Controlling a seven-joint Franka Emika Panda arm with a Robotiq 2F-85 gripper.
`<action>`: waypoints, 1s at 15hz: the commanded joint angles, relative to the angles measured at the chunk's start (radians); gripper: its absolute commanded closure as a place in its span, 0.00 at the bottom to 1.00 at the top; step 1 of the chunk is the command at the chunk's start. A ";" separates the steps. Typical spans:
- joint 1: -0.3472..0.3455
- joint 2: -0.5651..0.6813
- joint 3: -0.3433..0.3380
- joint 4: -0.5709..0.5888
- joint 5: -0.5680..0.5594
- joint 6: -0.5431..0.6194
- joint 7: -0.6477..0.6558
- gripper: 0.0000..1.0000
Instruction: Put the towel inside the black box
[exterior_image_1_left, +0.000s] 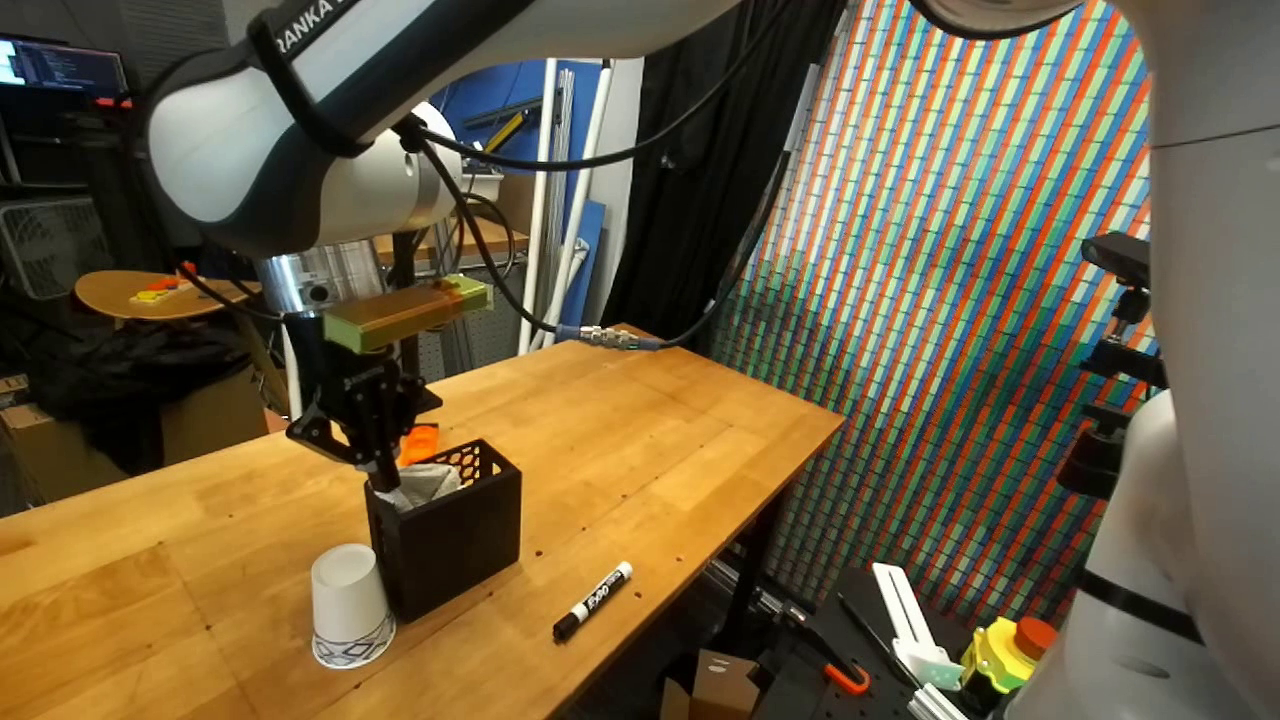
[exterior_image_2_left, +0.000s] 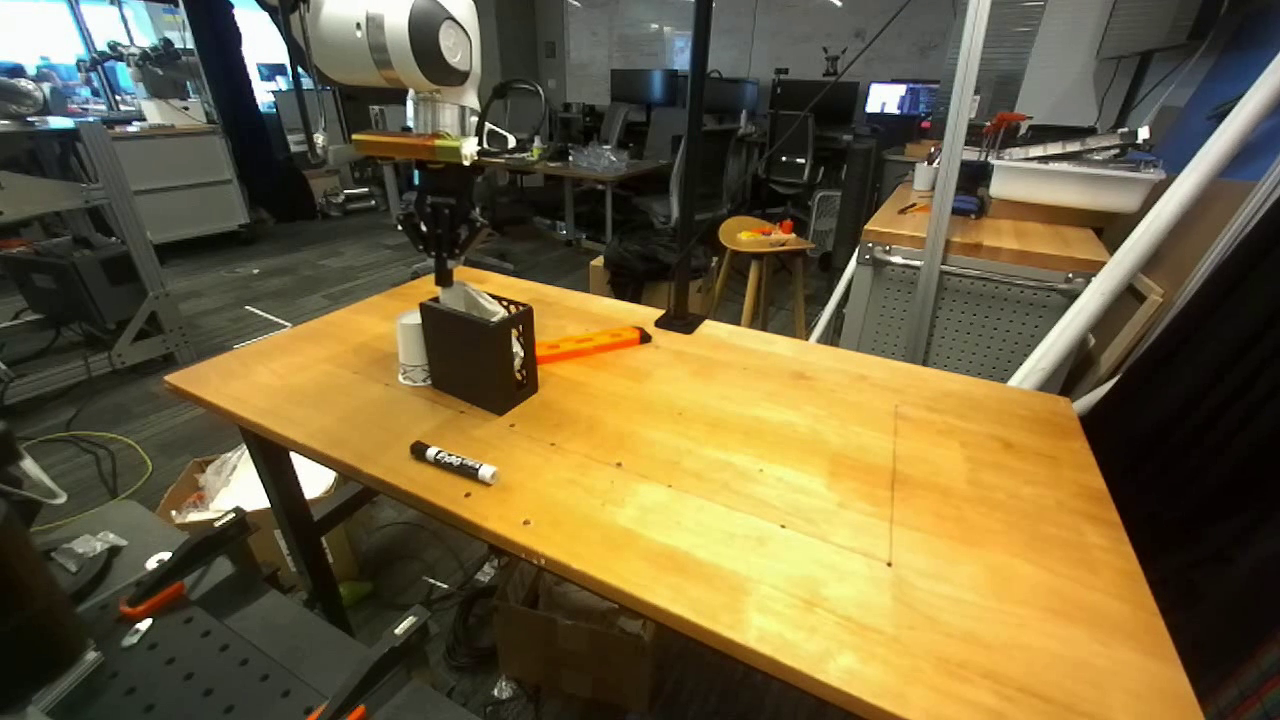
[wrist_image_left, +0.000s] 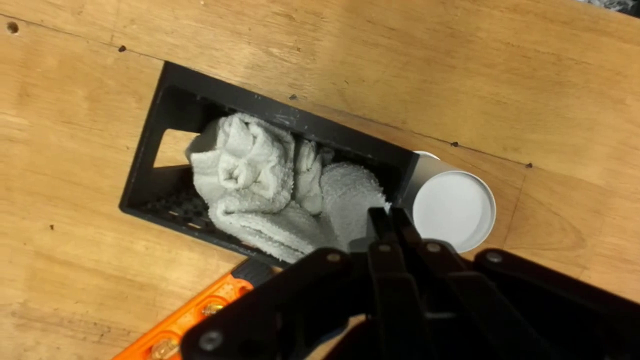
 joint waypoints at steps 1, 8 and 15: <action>-0.009 0.005 -0.006 0.017 -0.011 -0.006 -0.014 0.96; -0.030 0.010 -0.028 0.004 -0.016 -0.002 -0.015 0.96; -0.044 0.052 -0.032 -0.016 -0.002 -0.011 -0.012 0.96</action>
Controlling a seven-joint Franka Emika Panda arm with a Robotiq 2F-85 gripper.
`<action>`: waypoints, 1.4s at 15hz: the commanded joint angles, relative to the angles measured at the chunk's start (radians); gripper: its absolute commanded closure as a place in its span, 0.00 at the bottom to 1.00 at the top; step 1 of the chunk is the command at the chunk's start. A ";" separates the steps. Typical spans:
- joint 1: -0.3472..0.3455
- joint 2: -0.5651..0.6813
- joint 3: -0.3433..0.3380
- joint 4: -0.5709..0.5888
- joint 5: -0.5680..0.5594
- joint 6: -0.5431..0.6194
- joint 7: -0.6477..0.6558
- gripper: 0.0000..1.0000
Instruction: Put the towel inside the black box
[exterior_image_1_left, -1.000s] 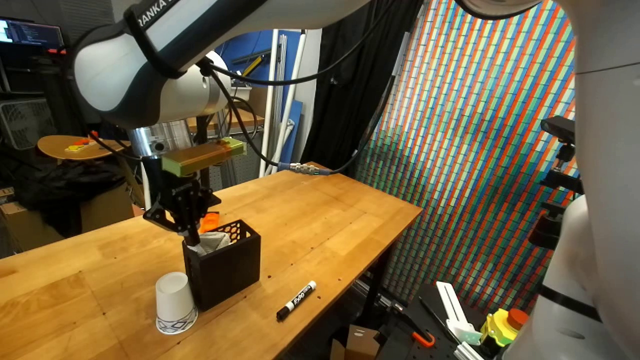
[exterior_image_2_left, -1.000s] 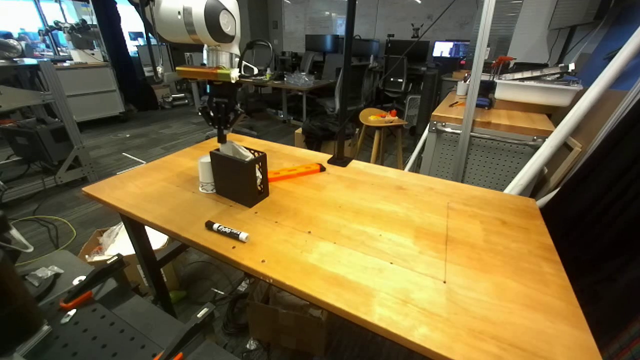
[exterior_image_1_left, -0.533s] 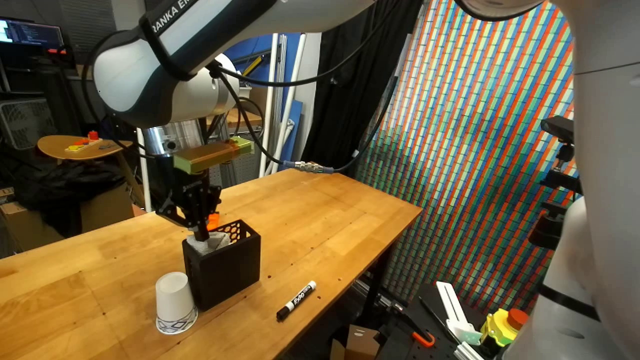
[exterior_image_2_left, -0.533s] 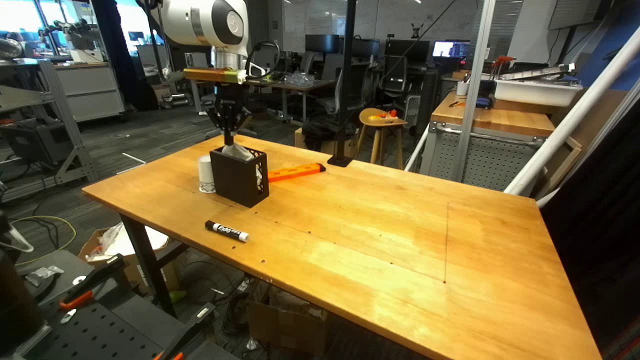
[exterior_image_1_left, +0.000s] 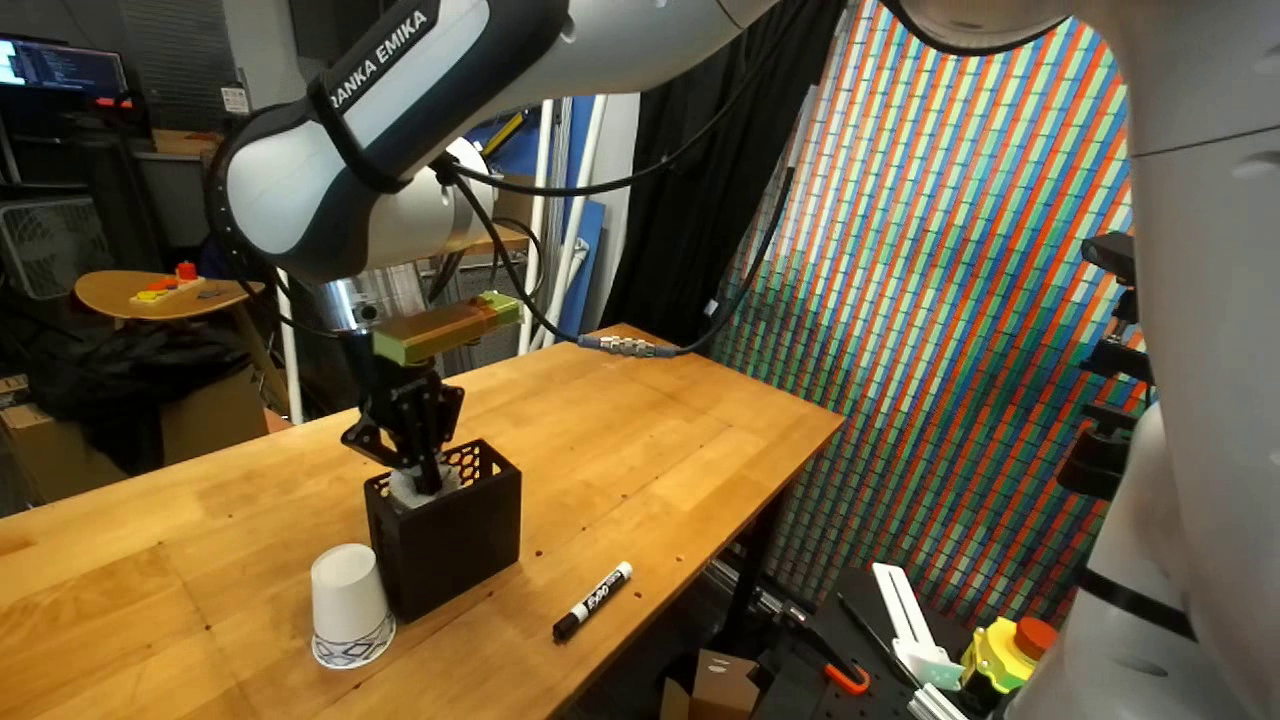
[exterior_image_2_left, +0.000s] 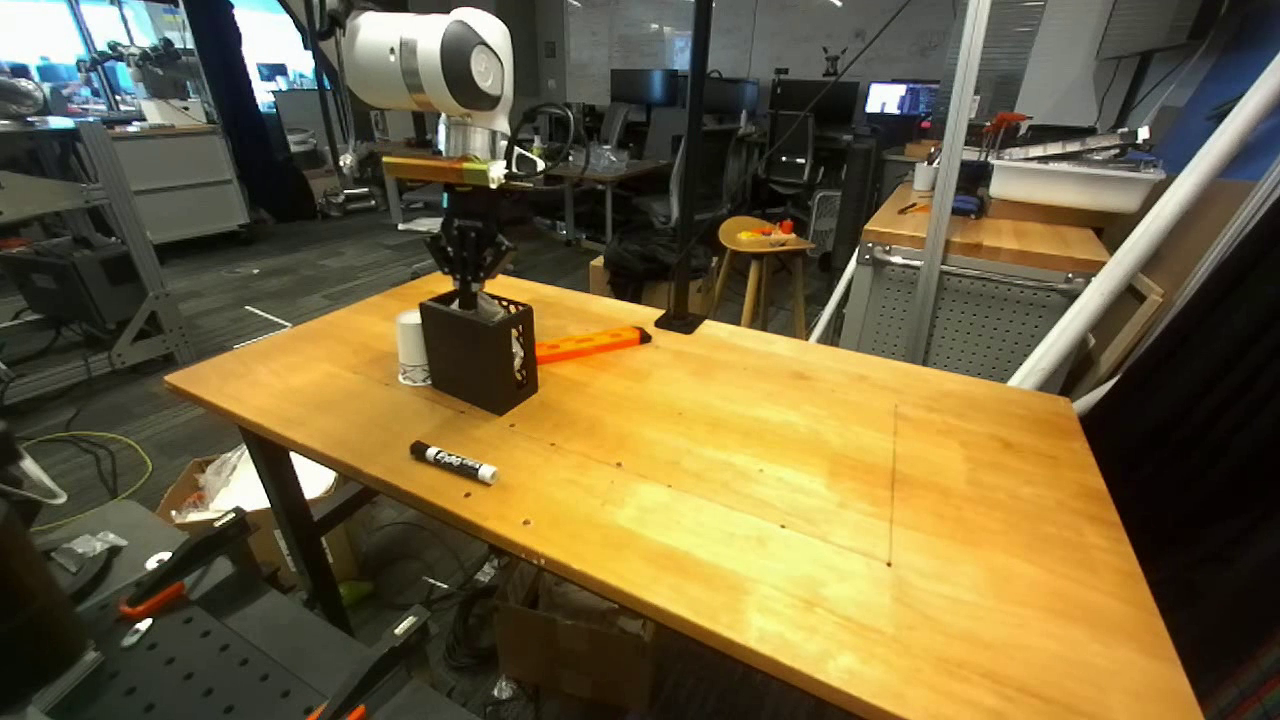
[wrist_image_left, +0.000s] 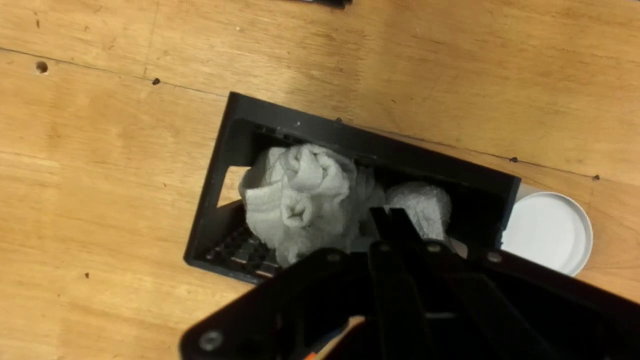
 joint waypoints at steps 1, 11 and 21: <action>-0.008 0.026 -0.002 -0.006 0.002 -0.012 -0.008 0.96; -0.026 0.077 0.001 -0.031 0.034 -0.011 -0.004 0.95; -0.027 -0.011 -0.001 0.005 0.026 -0.023 -0.009 0.29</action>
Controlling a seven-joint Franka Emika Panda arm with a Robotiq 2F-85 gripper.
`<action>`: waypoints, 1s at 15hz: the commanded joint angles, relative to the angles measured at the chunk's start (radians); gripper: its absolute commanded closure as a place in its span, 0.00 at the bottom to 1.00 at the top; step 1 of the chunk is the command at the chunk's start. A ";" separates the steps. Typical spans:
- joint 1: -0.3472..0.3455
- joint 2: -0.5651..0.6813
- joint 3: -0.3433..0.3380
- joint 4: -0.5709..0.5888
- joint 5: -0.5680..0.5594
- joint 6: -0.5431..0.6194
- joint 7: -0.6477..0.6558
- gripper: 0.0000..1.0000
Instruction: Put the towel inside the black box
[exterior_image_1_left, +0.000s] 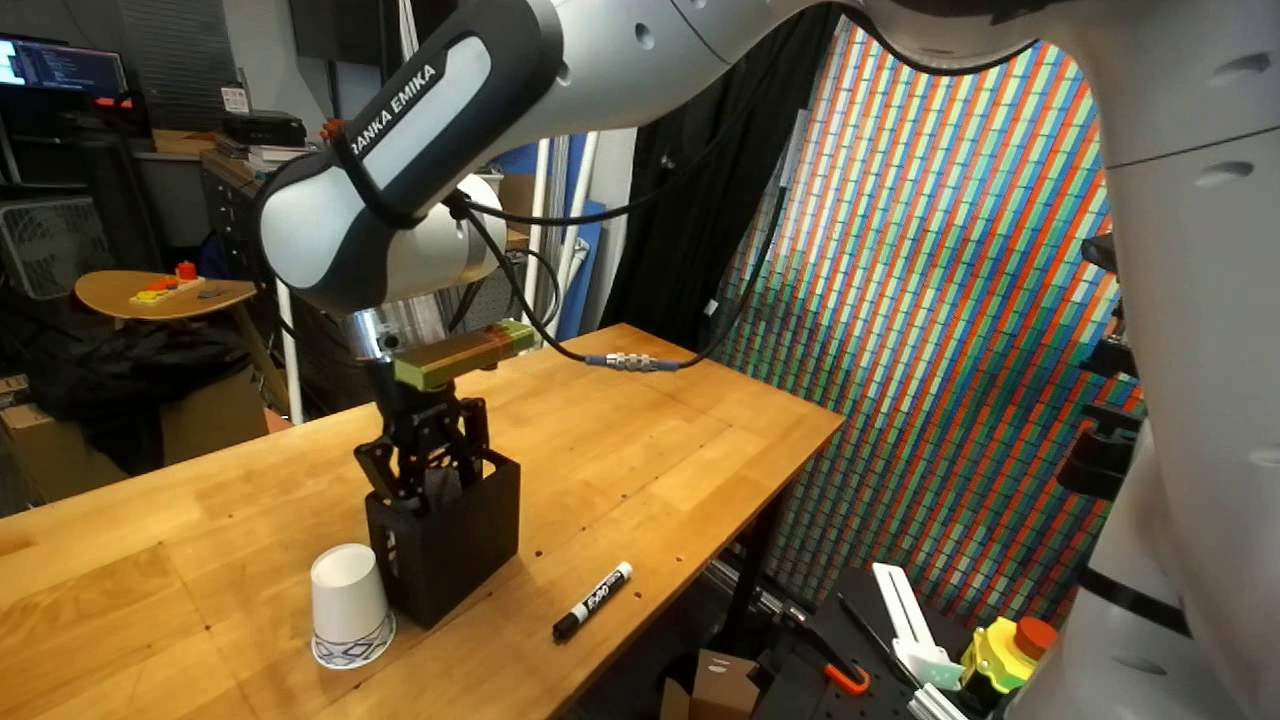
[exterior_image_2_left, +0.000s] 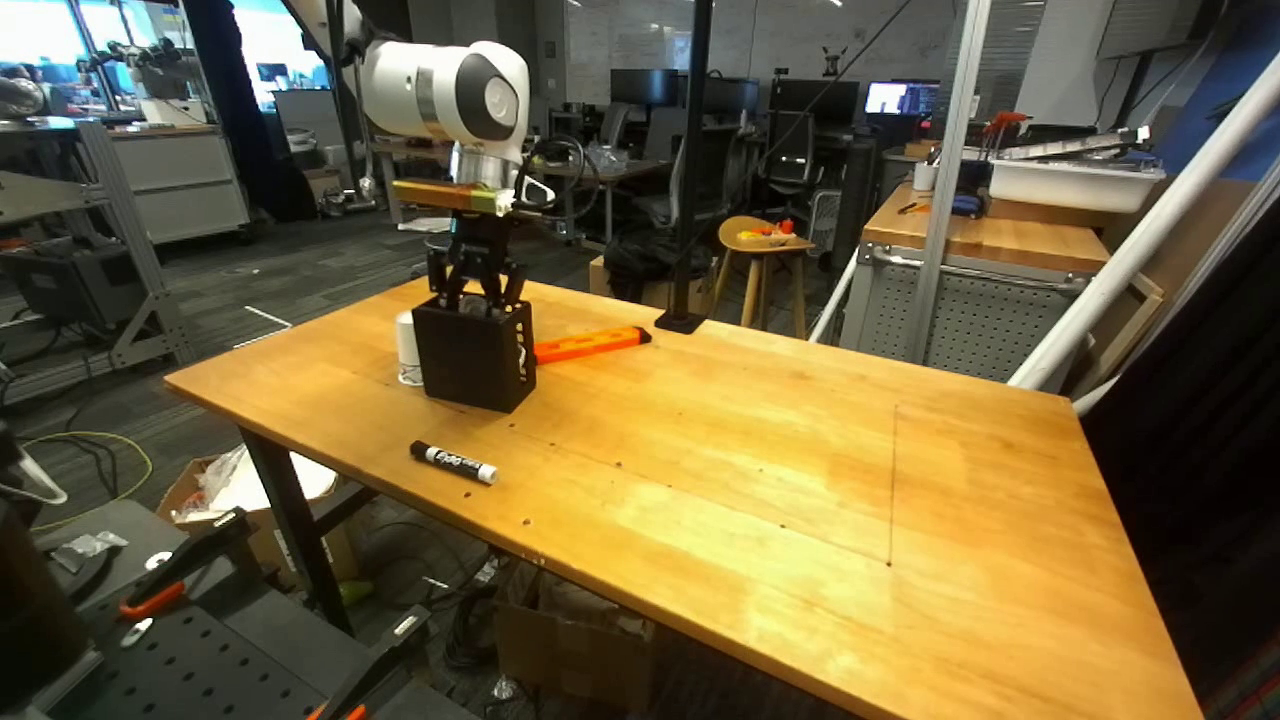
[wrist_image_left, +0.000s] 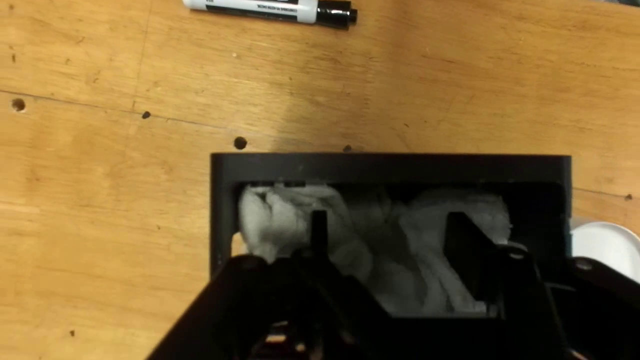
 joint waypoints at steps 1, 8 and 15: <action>0.001 -0.058 0.000 0.029 -0.002 -0.023 -0.011 0.26; 0.008 -0.082 0.005 0.056 -0.011 -0.015 -0.019 0.81; 0.011 -0.080 0.012 0.041 -0.002 -0.014 -0.023 0.98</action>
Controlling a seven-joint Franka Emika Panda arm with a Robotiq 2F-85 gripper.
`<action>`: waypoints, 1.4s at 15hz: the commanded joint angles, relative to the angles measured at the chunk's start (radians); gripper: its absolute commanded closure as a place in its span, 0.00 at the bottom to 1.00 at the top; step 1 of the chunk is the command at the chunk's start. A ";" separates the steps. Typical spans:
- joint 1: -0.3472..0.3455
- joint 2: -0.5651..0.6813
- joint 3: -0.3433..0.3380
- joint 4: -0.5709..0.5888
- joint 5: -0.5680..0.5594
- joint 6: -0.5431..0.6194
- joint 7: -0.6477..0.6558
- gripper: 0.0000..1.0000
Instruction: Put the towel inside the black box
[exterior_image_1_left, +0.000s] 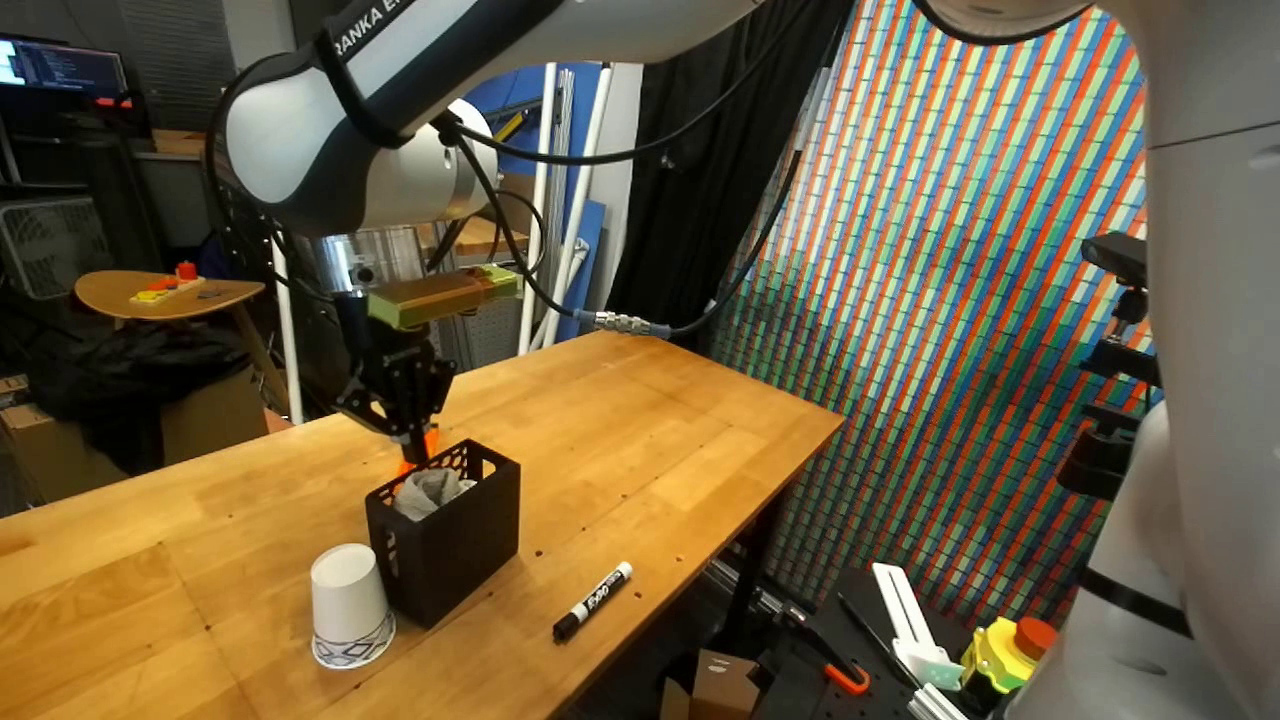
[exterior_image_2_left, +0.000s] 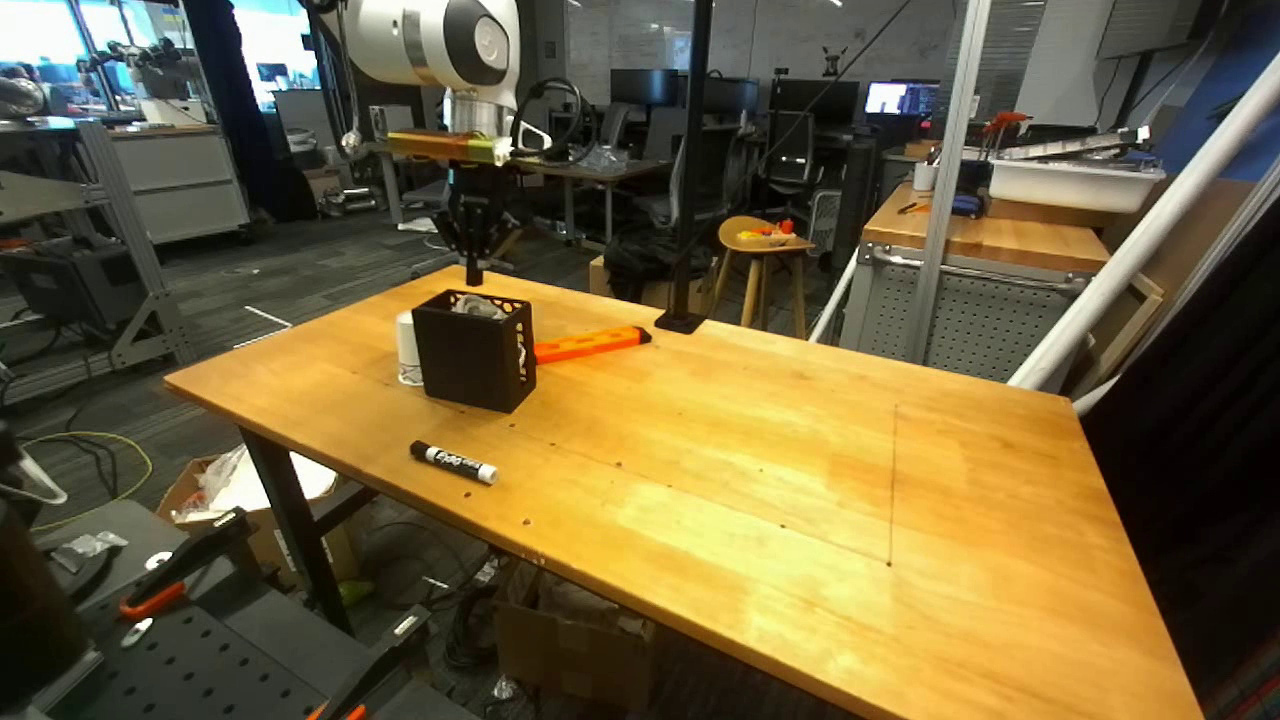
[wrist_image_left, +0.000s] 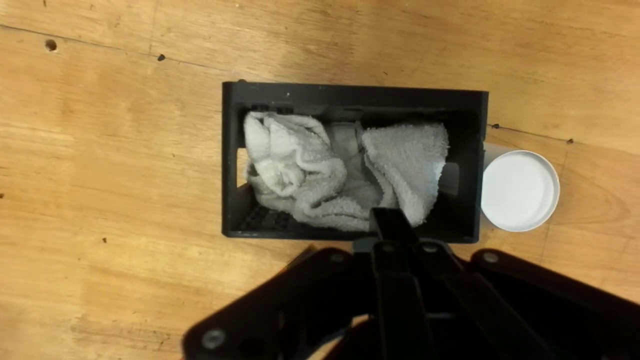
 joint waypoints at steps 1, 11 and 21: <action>0.003 -0.009 0.005 -0.002 0.001 -0.014 -0.015 0.96; 0.001 0.018 0.007 0.002 0.007 -0.013 -0.017 0.96; -0.019 0.052 0.003 -0.013 0.042 0.025 -0.009 0.97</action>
